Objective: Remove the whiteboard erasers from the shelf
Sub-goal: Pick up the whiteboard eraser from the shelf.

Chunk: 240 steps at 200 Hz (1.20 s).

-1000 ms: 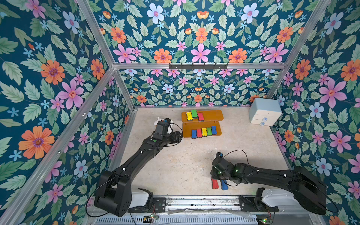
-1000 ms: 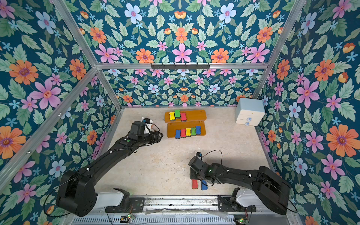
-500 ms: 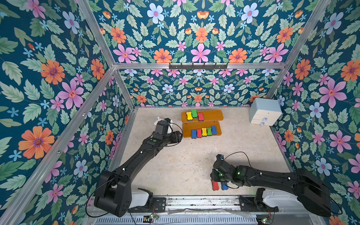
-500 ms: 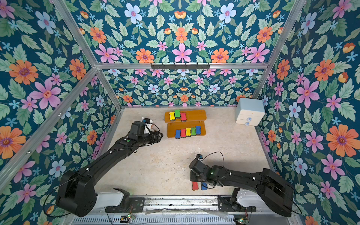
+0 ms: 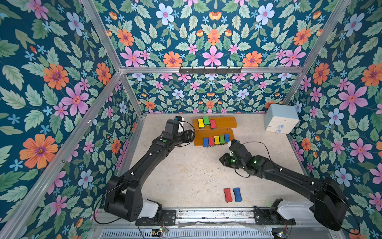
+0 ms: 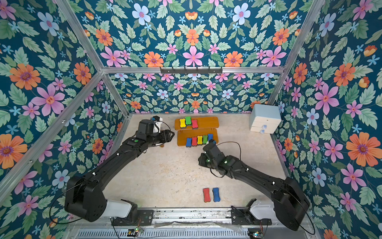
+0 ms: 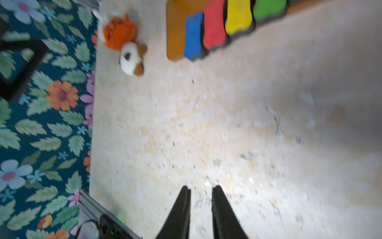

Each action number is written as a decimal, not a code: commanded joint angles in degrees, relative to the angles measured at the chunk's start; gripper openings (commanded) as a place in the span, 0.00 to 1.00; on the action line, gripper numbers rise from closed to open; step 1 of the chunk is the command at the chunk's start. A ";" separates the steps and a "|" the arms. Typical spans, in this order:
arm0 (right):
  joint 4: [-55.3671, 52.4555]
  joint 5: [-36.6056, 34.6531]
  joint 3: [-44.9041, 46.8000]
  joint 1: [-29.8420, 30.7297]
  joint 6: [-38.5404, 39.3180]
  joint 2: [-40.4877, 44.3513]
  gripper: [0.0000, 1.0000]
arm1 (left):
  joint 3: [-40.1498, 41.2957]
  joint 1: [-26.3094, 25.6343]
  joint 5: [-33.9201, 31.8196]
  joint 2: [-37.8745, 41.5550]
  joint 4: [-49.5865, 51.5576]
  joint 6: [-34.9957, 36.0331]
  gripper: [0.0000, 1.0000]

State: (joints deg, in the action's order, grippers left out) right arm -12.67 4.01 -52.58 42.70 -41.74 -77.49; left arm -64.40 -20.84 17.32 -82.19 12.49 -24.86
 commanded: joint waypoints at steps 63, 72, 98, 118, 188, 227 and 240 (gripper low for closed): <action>-5.87 12.01 -37.98 -16.81 16.48 -26.15 0.32 | -10.92 4.74 11.35 -11.93 -1.17 0.73 0.66; -6.80 13.10 -41.78 -17.59 17.10 -28.96 0.32 | -10.76 5.19 11.22 -12.43 -1.91 0.01 0.66; -9.65 15.62 -50.96 -18.66 18.24 -36.10 0.35 | -10.82 5.42 10.39 -13.24 -2.33 -0.11 0.66; -11.43 18.01 -55.62 -18.63 18.62 -40.08 0.37 | -10.92 5.45 9.82 -13.67 -2.03 0.34 0.66; -11.53 20.33 -56.46 -18.54 18.33 -43.43 0.40 | -10.30 5.43 10.36 -14.56 -1.56 1.04 0.66; -10.81 20.86 -55.58 -18.21 17.93 -44.13 0.40 | -10.00 5.39 10.46 -14.63 -1.26 1.44 0.67; -10.63 21.09 -55.57 -18.12 17.78 -44.43 0.40 | -9.97 5.41 10.41 -14.68 -1.07 1.73 0.67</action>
State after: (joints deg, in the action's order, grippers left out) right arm -24.08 24.05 -108.16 24.29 -24.14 -121.54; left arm -74.39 -15.49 27.11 -96.90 11.27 -24.36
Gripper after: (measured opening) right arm 0.402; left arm 0.668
